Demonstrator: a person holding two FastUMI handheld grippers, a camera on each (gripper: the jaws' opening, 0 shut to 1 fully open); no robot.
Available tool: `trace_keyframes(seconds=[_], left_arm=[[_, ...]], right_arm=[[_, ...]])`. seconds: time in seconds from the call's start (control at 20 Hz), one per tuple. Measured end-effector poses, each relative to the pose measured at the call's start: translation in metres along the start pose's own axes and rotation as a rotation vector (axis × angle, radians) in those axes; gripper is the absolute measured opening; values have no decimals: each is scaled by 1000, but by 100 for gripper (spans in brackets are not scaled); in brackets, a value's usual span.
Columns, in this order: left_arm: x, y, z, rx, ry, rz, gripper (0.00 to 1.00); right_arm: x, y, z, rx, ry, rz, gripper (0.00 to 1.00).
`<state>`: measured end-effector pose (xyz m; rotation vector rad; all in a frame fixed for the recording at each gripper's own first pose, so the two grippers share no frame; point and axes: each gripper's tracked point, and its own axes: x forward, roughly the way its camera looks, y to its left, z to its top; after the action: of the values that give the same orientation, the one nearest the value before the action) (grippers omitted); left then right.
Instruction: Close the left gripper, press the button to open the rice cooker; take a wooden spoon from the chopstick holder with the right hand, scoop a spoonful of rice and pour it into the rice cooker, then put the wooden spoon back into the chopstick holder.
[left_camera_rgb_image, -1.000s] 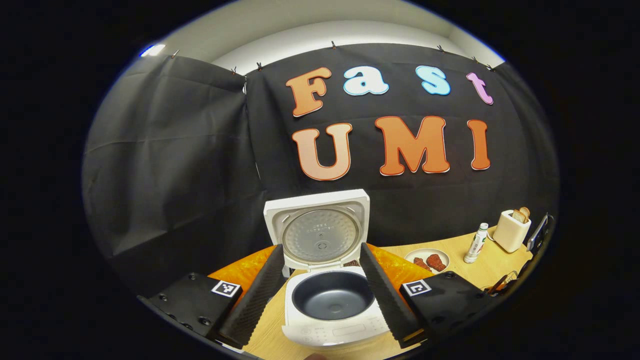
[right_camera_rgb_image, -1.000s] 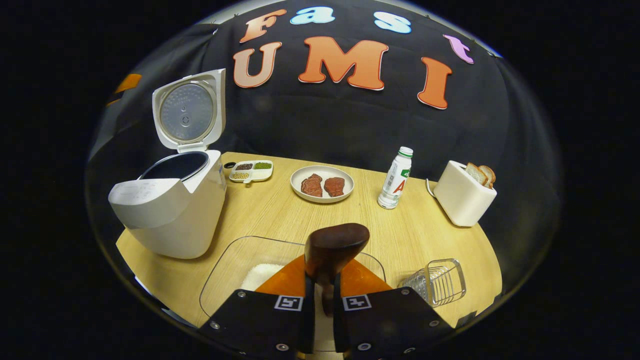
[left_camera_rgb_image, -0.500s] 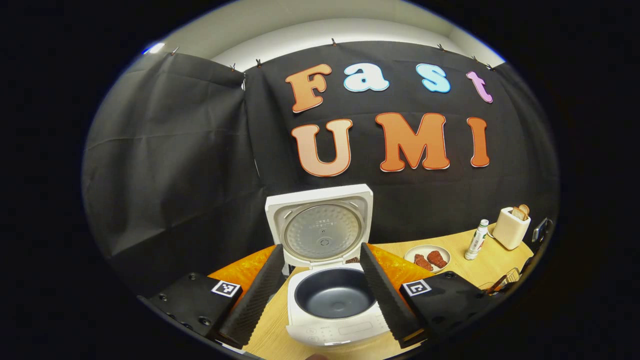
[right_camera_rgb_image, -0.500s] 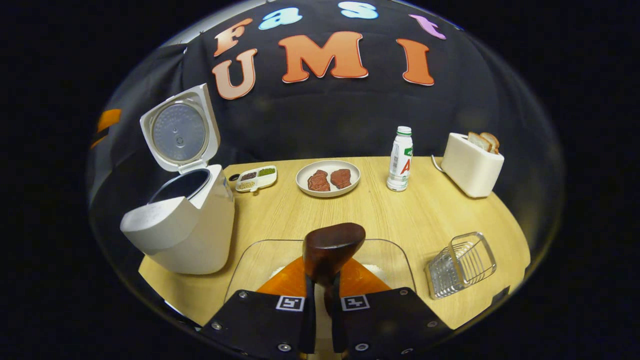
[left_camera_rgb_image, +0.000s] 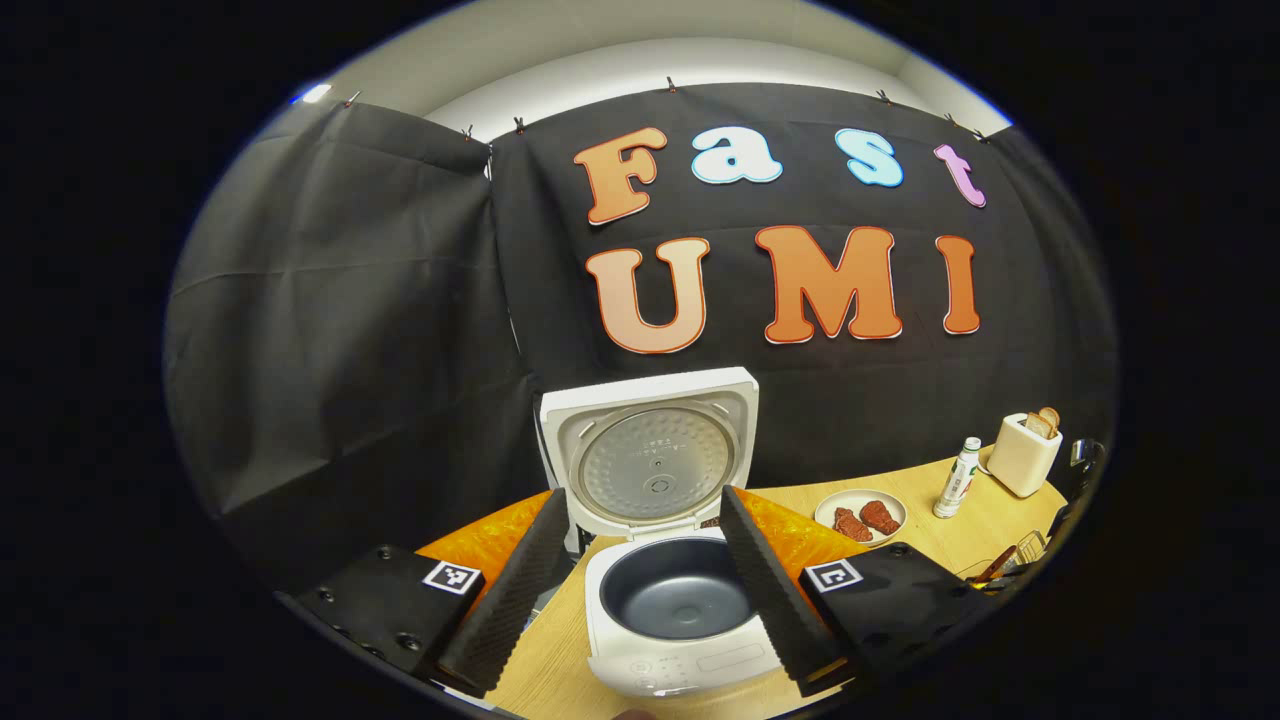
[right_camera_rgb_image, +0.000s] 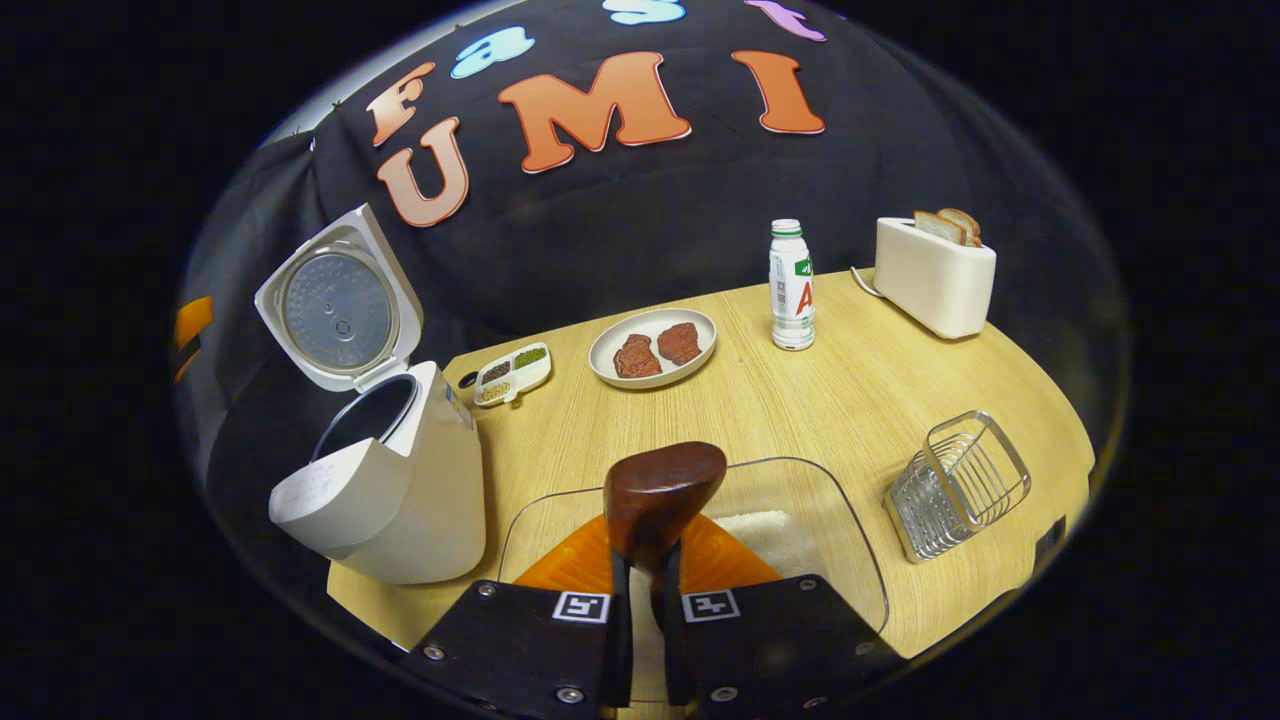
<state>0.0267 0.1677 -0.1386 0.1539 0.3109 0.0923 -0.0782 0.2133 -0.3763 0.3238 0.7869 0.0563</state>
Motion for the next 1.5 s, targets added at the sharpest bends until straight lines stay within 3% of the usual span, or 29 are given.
trace_keyframes(seconds=[0.6,0.7,0.75,0.8,1.05,1.5], left_arm=[[4,14,-6,-18,14,17,100],[4,9,-4,-18,13,14,100],[2,8,-4,-18,11,12,100],[2,5,-2,-16,11,10,100],[2,-10,1,-13,13,2,100],[-1,-35,7,-8,16,-2,100]], right_arm=[[8,-2,-5,311,79,49,12],[9,-4,-5,378,96,62,12],[8,-4,-7,415,104,74,17],[9,-5,-8,448,113,84,12],[6,-11,-12,657,160,150,12],[-3,-40,1,801,153,217,12]])
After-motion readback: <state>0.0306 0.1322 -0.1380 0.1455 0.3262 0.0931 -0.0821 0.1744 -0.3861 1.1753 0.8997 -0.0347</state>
